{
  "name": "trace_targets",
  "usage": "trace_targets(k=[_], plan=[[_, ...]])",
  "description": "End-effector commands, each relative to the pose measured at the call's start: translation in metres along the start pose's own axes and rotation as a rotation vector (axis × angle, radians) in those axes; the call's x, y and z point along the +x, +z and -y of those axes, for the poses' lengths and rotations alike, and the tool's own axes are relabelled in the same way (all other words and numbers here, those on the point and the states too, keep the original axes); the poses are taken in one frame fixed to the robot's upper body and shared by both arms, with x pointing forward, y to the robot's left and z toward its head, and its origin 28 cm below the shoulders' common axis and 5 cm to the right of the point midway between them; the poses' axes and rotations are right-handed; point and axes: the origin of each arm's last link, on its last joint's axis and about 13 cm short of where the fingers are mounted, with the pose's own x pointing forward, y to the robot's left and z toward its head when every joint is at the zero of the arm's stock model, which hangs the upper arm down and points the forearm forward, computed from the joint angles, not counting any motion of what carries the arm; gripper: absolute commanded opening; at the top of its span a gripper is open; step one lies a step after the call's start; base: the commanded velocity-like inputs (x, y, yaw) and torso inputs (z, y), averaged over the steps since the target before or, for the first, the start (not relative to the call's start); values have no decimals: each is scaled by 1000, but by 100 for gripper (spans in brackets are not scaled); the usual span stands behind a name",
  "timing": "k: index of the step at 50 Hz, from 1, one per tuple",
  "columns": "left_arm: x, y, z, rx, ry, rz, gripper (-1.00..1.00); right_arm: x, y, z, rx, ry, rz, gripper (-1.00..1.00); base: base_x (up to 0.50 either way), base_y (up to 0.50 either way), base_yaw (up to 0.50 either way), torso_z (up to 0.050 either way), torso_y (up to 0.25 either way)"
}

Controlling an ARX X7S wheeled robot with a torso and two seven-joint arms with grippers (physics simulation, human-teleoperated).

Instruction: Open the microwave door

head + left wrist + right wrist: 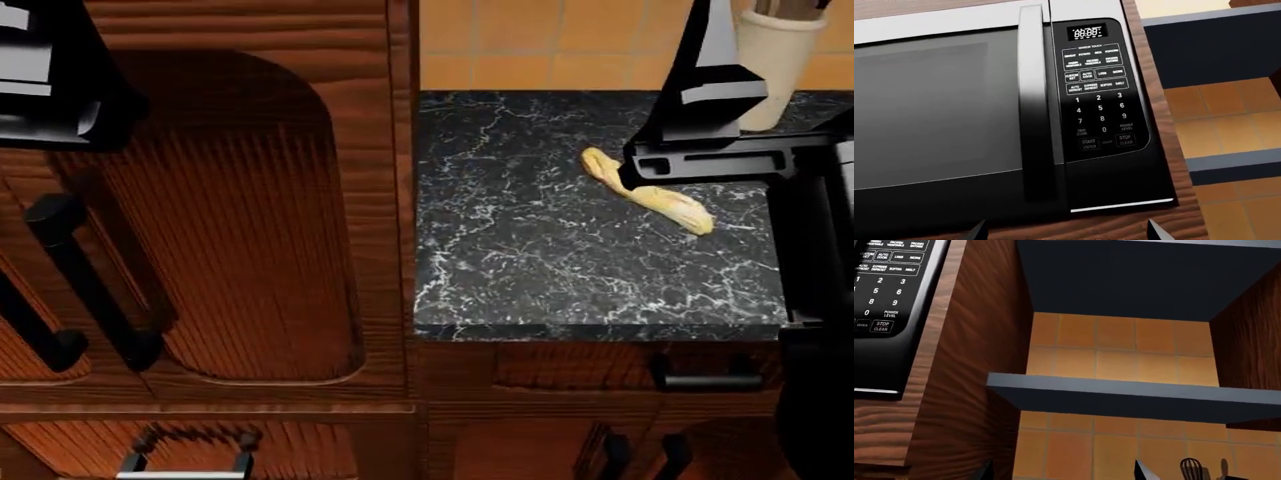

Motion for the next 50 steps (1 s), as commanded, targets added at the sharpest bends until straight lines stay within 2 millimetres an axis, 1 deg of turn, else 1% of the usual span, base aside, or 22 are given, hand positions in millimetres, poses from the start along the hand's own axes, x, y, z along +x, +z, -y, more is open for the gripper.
trace_targets(k=[1, 5, 10, 16, 21, 26, 31, 37, 50], plan=[[0, 2, 0, 6, -1, 3, 100, -1, 0, 0, 7, 2, 1, 100, 0, 0, 0, 0, 0], [4, 9, -3, -4, 19, -23, 100, -2, 2, 0, 9, 2, 2, 100, 0, 0, 0, 0, 0], [15, 32, -10, 9, 19, -48, 100, -4, 2, -1, 17, 7, 1, 100, 0, 0, 0, 0, 0], [42, 58, -17, -32, -8, -108, 100, -6, 4, -1, 27, 14, 3, 100, 0, 0, 0, 0, 0], [67, 78, -20, -14, -12, -109, 100, -9, 5, -2, 34, 24, 2, 100, 0, 0, 0, 0, 0], [86, 88, -24, 6, 9, -100, 100, -9, 6, -2, 36, 28, 2, 100, 0, 0, 0, 0, 0], [99, 100, -27, 22, 35, -77, 100, -10, 6, -1, 36, 28, 1, 100, 0, 0, 0, 0, 0], [121, 102, -31, 40, 52, -86, 100, -8, 7, -2, 30, 34, 2, 100, 0, 0, 0, 0, 0], [157, 91, -40, 26, 87, -142, 100, -4, 10, -4, 19, 48, 6, 100, 0, 0, 0, 0, 0]])
